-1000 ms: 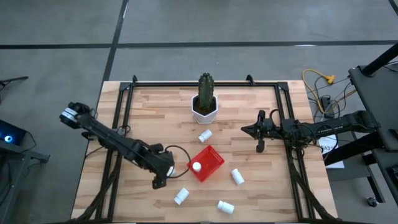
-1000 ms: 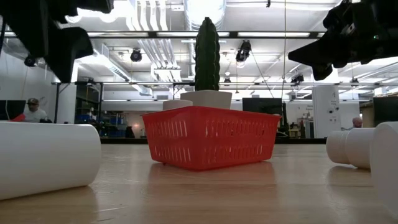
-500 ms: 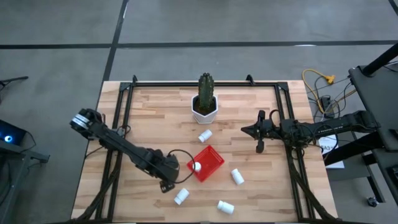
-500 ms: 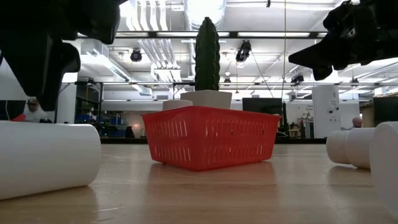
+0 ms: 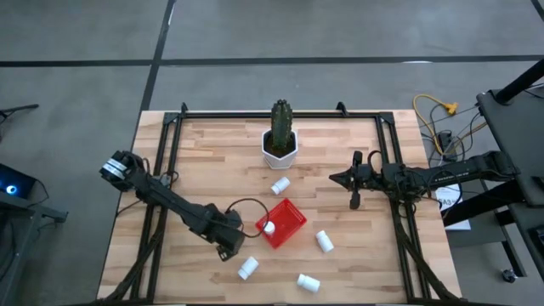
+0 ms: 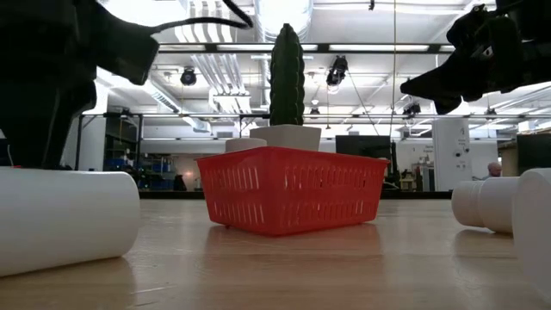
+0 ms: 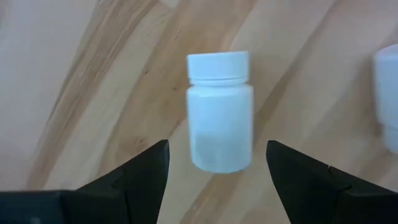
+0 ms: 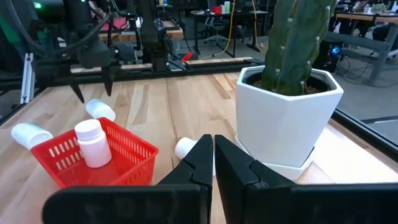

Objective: Pick and place pill bottles into a basket
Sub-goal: Put the white pill bottle into the red bin

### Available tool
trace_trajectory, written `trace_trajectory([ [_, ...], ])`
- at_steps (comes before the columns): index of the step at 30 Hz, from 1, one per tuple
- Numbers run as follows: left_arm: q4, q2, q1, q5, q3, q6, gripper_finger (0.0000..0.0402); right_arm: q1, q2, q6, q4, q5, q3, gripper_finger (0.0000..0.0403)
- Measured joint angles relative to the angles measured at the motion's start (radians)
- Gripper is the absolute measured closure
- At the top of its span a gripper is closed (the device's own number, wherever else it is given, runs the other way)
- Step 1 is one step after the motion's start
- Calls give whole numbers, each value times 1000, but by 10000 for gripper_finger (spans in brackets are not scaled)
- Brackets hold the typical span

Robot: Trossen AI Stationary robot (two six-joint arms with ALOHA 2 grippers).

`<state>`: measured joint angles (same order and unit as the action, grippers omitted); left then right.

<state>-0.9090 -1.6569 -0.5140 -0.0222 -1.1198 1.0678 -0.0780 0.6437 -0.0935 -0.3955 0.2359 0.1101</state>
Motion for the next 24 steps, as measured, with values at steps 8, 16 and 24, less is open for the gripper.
trace_trajectory([
  [8, 11, -31, -1, 0, 0, -27, 151, 0, 0, -4, 0, 0, 0, 394],
  [16, 17, -33, -5, -4, 2, -27, 151, 0, 0, -3, -1, 1, 0, 394],
  [24, 83, -39, -5, -6, 30, -27, 151, 0, 0, -1, 4, 1, 0, 394],
])
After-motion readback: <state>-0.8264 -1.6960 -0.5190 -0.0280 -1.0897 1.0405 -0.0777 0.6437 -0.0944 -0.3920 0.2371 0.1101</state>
